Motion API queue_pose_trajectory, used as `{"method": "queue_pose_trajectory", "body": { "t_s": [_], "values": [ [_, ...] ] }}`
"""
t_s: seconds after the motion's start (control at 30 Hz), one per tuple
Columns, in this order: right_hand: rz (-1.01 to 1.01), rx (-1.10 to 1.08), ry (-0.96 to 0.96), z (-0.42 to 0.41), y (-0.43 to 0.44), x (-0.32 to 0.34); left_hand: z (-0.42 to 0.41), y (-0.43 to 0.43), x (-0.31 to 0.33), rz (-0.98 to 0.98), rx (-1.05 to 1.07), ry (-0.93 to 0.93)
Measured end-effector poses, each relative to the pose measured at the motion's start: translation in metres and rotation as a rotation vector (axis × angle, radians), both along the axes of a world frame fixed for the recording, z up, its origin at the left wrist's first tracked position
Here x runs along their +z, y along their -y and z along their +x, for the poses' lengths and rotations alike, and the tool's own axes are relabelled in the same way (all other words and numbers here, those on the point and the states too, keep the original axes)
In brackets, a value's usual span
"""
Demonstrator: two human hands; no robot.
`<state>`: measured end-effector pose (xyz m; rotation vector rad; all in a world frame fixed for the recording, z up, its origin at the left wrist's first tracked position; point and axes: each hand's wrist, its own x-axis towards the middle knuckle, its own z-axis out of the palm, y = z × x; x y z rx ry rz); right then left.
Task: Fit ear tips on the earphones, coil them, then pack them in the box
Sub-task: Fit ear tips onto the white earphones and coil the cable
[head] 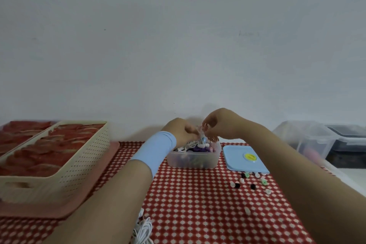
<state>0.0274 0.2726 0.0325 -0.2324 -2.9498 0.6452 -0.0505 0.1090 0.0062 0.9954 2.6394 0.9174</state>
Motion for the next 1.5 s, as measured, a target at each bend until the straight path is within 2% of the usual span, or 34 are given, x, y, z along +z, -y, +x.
{"method": "queue_pose_trajectory", "body": {
  "t_s": [0.1, 0.2, 0.27, 0.37, 0.43, 0.57, 0.67, 0.8, 0.9, 1.0, 1.13, 1.2, 1.3, 1.4, 1.5],
  "values": [
    [0.117, 0.014, 0.094, -0.003, 0.001, -0.014, 0.001, -0.004, -0.011, -0.057, 0.013, -0.059],
    [0.102, -0.012, 0.031, -0.005, 0.002, -0.024, 0.001, -0.002, -0.02, 0.019, 0.053, -0.129],
    [0.11, -0.015, -0.01, -0.007, 0.004, -0.029, 0.0, 0.002, -0.027, 0.02, 0.055, -0.121],
    [0.202, 0.032, 0.11, -0.008, 0.007, -0.036, -0.001, 0.009, -0.032, -0.088, -0.006, -0.085],
    [0.244, 0.039, 0.137, -0.008, 0.009, -0.036, 0.0, 0.016, -0.029, -0.061, -0.026, -0.066],
    [0.23, -0.063, -0.02, -0.003, 0.018, -0.016, 0.006, 0.043, -0.011, 0.037, -0.008, -0.108],
    [0.171, -0.019, -0.105, 0.007, 0.05, 0.003, 0.008, 0.073, 0.002, -0.048, 0.023, -0.124],
    [0.067, 0.225, 0.106, 0.017, 0.112, 0.001, 0.02, 0.121, 0.007, -0.358, 0.009, -0.079],
    [-0.008, 0.367, 0.425, 0.017, 0.152, -0.015, 0.032, 0.152, 0.003, -0.581, -0.013, 0.009],
    [-0.028, 0.401, 0.709, 0.017, 0.18, -0.033, 0.038, 0.176, -0.003, -0.751, -0.006, 0.14],
    [0.036, 0.384, 0.727, 0.016, 0.203, -0.063, 0.051, 0.193, -0.005, -0.93, -0.012, 0.161],
    [-0.023, 0.379, 0.724, 0.015, 0.208, -0.067, 0.057, 0.191, -0.013, -0.903, -0.009, 0.106],
    [-0.164, 0.412, 0.692, 0.021, 0.205, -0.057, 0.056, 0.184, -0.026, -0.761, 0.02, 0.024],
    [-0.184, 0.387, 0.608, 0.027, 0.189, -0.048, 0.051, 0.18, -0.028, -0.669, 0.002, 0.027],
    [-0.177, 0.294, 0.467, 0.032, 0.164, -0.039, 0.05, 0.167, -0.024, -0.487, 0.006, 0.025]
  ]
}}
